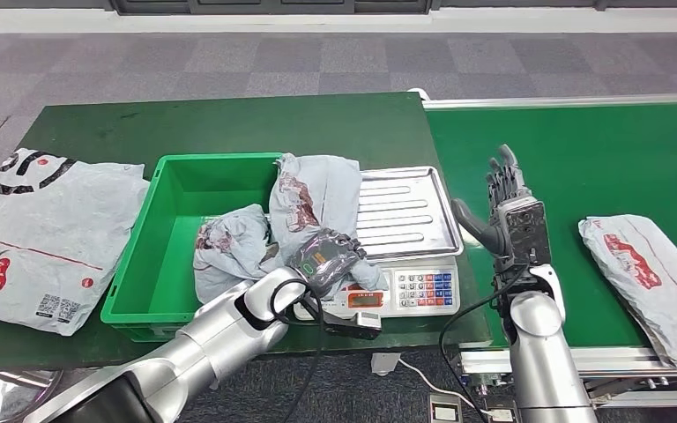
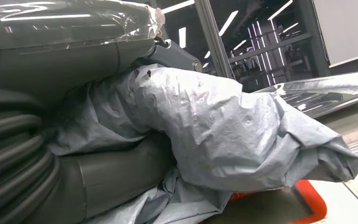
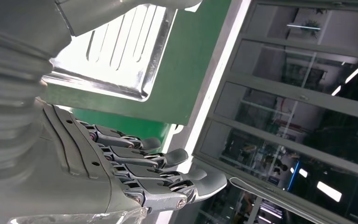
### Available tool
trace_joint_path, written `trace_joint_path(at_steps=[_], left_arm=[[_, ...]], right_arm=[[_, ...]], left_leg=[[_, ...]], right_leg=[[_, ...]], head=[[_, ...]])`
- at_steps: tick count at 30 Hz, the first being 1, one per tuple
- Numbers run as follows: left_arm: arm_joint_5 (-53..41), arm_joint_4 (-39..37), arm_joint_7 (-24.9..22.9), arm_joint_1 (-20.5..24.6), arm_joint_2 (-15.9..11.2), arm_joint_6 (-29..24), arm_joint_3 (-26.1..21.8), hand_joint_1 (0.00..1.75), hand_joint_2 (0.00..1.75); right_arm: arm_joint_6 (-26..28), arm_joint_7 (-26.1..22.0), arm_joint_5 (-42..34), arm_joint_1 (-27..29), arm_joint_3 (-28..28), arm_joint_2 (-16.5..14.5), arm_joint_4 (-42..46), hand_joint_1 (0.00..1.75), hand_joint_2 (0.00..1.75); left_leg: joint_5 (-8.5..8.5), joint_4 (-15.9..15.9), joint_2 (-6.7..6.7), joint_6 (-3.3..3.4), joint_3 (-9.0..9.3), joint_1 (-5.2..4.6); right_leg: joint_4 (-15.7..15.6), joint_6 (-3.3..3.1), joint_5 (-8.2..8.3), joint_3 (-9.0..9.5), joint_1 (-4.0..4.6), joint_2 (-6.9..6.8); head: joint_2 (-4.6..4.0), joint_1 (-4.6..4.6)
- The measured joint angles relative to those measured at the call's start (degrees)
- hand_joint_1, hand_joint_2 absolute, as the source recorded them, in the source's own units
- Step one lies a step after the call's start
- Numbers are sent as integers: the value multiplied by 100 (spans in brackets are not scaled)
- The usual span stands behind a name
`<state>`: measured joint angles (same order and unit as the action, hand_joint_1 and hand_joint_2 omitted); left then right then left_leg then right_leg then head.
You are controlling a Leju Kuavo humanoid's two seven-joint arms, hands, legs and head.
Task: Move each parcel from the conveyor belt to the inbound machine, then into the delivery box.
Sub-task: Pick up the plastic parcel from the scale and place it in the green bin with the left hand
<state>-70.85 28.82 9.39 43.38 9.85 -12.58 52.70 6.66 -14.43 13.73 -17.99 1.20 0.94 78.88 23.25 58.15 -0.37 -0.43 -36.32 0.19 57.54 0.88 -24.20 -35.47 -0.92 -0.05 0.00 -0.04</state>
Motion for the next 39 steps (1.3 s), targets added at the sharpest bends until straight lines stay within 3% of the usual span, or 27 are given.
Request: trace_joint_path(at_steps=[7, 14, 17, 26, 29, 32, 36, 39], left_arm=[[-319, 353, -178, 98, -30, -684, -218, 175, 175], [-724, 1499, -563, 377, -76, -862, -1013, 175, 175], [-1074, 1853, -832, 471, -91, -1242, -1399, 175, 175], [-1716, 1761, -1157, 622, -89, -1692, -2184, 175, 175], [-1762, 1638, -1410, 631, -148, -1430, -2228, 175, 175], [-1737, 1080, -1875, 607, -452, -538, -2260, 175, 175], [-1605, 141, -1389, 360, -935, -308, -2358, 175, 175], [-1481, -214, -1186, 293, -1088, -26, -2448, 175, 175]], right_arm=[[4, -61, 47, -3, 0, -33, 0, 0, 175], [111, -90, 360, -59, -20, -152, -42, 0, 175], [139, -111, 330, -145, -36, -166, -129, 0, 175], [226, -158, 128, -138, -39, -93, -247, 0, 175], [203, -155, 123, -138, -39, -89, -259, 0, 175], [127, -158, 135, -189, -39, -87, -328, 0, 175], [116, -186, 126, -277, -37, -45, -455, 0, 175], [114, -174, 100, -312, -37, -4, -492, 0, 175]], left_leg=[[0, 1, -1, 0, -10, 0], [0, 1, 0, 0, -13, 0], [0, 1, 0, 0, -12, 0], [0, 1, 0, 0, -13, 0], [3, 0, 0, 2, -18, 0], [13, -7, 23, -12, 3, -2], [4, -12, 59, -35, 12, 3], [-5, -13, 16, -37, -1, 17]], right_leg=[[0, 0, -1, -9, 0, -3], [0, 0, 0, -11, 0, -3], [0, 0, -1, -12, 0, -3], [0, 0, -2, -13, -1, -3], [0, 0, -4, -12, 0, -3], [1, -4, -4, -7, -2, 25], [2, -23, 5, -22, 12, 61], [2, -31, 0, -18, 19, 19]], head=[[0, 0], [0, 0], [0, 0], [0, -1], [0, -1], [0, -1], [0, -2], [0, -2]])
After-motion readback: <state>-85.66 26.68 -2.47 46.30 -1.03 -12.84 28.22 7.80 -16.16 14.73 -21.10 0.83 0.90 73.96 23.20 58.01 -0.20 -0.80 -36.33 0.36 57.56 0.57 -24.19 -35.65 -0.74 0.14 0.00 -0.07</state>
